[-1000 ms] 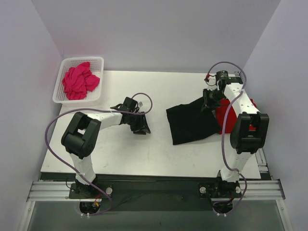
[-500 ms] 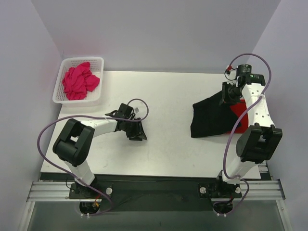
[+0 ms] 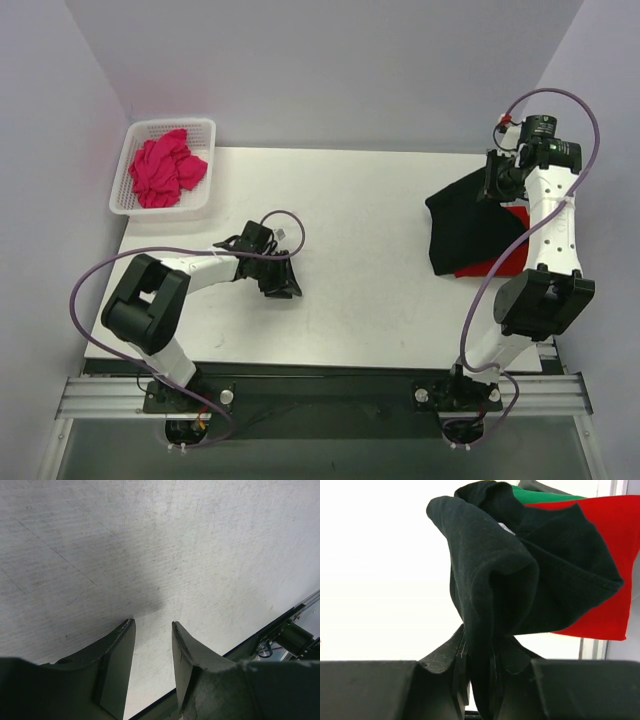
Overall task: Fold and stack the t-shirts
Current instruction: Put the neatly folded tshirt into the corner of the board with the right arm
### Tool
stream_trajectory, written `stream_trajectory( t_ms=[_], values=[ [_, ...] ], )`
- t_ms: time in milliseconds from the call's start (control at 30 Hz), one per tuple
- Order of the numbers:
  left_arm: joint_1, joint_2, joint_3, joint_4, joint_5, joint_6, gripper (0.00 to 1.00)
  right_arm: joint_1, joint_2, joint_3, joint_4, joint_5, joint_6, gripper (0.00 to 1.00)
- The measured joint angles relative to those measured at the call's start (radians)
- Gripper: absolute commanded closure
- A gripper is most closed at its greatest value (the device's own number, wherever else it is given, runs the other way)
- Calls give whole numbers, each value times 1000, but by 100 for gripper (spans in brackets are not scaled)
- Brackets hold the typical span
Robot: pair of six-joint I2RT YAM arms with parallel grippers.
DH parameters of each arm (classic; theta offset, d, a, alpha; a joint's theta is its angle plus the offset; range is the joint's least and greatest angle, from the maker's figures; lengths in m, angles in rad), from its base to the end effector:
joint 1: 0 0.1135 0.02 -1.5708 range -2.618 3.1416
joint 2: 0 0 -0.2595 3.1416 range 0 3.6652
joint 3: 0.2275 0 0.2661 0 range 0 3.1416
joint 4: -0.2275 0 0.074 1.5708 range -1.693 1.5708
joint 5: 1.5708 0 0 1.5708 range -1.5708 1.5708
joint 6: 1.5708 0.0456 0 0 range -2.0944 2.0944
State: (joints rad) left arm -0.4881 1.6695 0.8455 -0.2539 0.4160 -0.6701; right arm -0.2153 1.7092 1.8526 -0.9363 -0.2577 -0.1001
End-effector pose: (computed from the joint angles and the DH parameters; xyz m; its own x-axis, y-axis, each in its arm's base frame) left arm 0.2744 -0.1666 0.1203 -0.9811 -0.1223 -0.1498 -0.0147 0.8195 -0.5729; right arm 0.3802 -0.0713 0.3828 -0.6956 0.0532 -0.7164 -0.0378 0.9932 0.1105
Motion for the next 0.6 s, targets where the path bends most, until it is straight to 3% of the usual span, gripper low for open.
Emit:
stream_trajectory(
  t_ms=[600],
  values=[
    [-7,-1,0,0,-17,-26,54,-157,21,81,-39,-98,24,100]
  ],
)
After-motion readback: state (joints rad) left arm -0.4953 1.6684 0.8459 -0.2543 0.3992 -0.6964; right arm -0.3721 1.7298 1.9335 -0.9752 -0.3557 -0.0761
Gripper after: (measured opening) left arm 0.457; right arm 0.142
